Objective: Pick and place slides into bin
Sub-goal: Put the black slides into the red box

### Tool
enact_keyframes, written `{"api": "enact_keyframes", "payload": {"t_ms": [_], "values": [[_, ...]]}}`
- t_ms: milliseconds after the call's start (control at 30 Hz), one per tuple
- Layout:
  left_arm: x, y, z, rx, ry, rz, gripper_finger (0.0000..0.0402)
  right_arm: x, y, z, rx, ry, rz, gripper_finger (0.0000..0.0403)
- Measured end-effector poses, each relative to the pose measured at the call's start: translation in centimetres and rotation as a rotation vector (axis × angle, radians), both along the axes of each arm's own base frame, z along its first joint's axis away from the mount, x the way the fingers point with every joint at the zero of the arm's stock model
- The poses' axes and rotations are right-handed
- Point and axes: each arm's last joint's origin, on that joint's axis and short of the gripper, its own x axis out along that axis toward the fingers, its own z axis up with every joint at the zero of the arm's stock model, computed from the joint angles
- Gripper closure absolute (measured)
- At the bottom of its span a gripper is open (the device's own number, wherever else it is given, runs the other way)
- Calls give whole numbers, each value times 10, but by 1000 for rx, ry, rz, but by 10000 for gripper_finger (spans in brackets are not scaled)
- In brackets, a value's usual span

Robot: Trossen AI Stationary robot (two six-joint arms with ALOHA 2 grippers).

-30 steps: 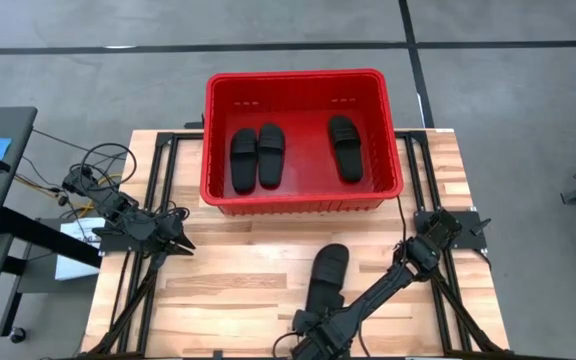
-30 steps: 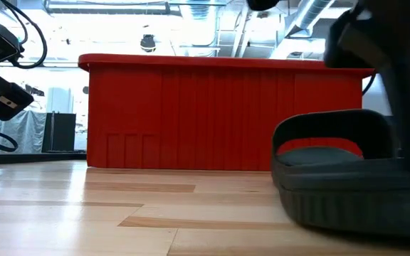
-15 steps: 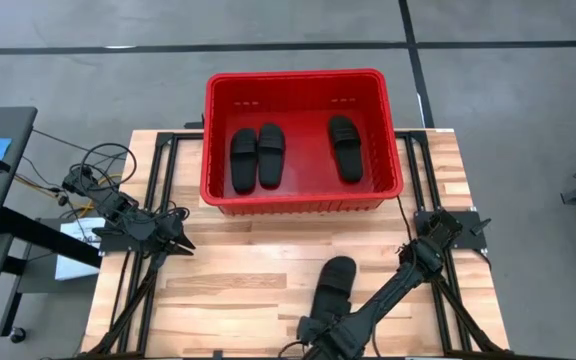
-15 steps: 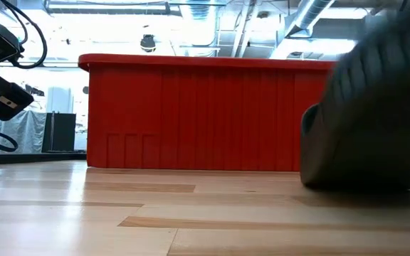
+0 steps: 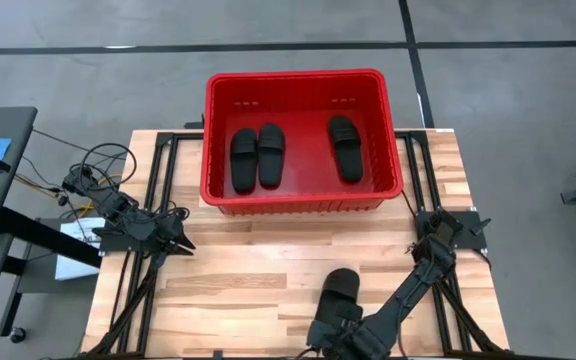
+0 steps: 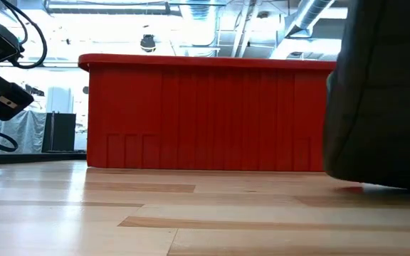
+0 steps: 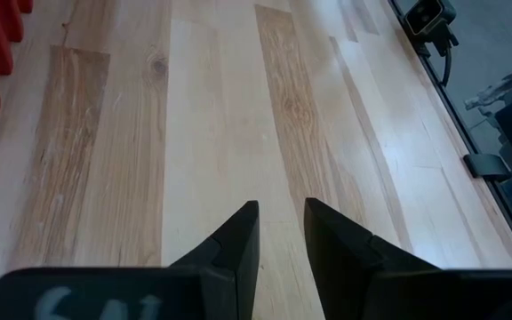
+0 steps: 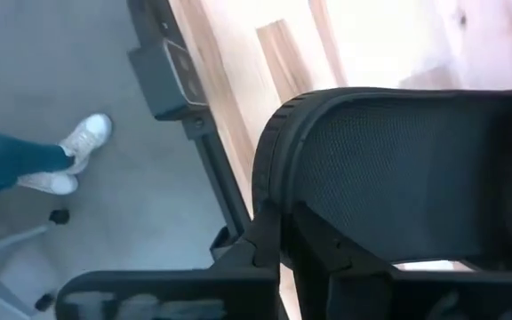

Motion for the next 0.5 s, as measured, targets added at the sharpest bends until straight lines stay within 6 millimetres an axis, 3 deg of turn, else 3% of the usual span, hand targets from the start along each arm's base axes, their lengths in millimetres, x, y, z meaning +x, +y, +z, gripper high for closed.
{"api": "enact_keyframes", "payload": {"t_ms": [500], "values": [[0, 0, 0, 0, 0, 0, 320, -18, -22, 65, -5, -211, -24, 402]]}}
